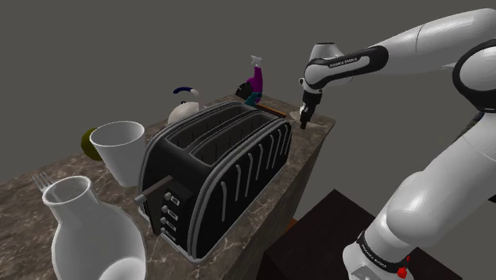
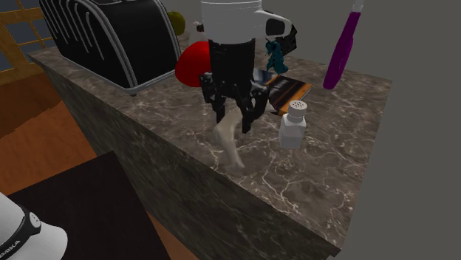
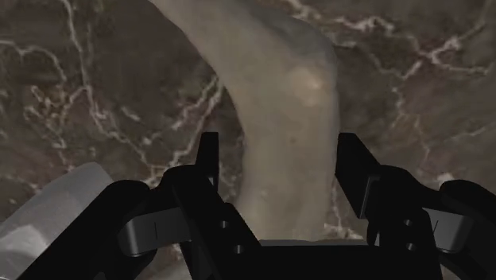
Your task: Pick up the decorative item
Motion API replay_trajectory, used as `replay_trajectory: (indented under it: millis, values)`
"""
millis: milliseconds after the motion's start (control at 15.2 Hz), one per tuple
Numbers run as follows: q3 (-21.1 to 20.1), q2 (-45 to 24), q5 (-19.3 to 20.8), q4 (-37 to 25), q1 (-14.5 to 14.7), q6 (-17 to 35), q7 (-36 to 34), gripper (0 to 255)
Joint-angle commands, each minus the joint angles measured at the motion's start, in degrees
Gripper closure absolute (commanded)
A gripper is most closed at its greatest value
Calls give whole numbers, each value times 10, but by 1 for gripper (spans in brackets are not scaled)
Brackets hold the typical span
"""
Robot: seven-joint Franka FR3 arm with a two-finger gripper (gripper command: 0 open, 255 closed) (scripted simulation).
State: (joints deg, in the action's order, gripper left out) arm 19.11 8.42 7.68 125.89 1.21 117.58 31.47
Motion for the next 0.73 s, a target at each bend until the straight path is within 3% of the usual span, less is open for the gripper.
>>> replay_trajectory:
  millis: [0,660]
  values:
    - [-2,7,1,-9,1,-16,-1,255]
    - [-6,22,2,-58,2,-79,0,255]
